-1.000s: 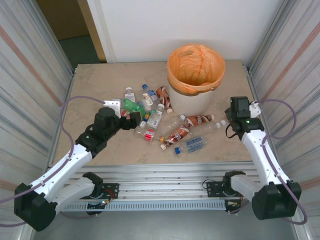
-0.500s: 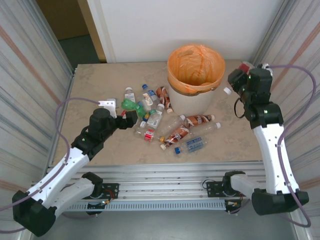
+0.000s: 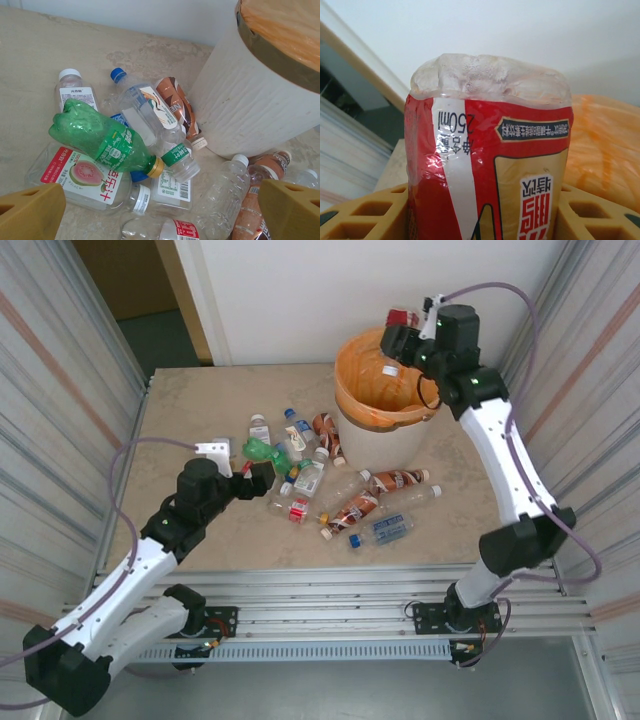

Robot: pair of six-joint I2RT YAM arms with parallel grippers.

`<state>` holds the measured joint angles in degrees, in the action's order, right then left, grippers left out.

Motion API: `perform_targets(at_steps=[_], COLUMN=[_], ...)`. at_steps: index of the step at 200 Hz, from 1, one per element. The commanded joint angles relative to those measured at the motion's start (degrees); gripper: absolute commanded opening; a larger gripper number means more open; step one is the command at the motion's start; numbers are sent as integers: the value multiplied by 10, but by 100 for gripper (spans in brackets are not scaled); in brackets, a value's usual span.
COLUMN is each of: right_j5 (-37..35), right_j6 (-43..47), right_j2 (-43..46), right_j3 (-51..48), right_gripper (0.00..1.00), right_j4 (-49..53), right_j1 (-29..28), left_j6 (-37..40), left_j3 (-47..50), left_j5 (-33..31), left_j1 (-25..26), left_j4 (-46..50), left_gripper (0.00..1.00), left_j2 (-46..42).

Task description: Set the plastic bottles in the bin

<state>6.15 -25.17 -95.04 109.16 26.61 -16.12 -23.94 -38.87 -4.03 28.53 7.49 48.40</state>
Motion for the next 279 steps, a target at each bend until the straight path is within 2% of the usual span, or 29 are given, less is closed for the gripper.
perform_targets(at_steps=[1, 29, 85, 137, 174, 225, 279], right_j5=[33, 33, 49, 64, 73, 57, -18], right_j6=[50, 63, 48, 42, 36, 31, 26], right_j2=[-50, -101, -121, -130, -117, -81, -15], right_j3=[53, 82, 35, 22, 22, 24, 17], right_gripper=[43, 44, 50, 69, 82, 84, 94], right_j4=[15, 41, 42, 54, 52, 67, 124], right_j1=[-6, -16, -25, -27, -28, -28, -29], left_j6=[-9, -11, -9, -8, -6, -2, -2], left_j3=[5, 6, 8, 8, 8, 5, 6], left_j5=[6, 2, -5, -6, -7, -7, -6], left_j1=[-4, -4, -5, -5, -5, -6, -6], left_j4=[1, 4, 3, 1, 1, 0, -3], left_gripper=[99, 99, 99, 99, 99, 99, 99], left_j2=[-13, -18, -13, -9, -9, -5, -5])
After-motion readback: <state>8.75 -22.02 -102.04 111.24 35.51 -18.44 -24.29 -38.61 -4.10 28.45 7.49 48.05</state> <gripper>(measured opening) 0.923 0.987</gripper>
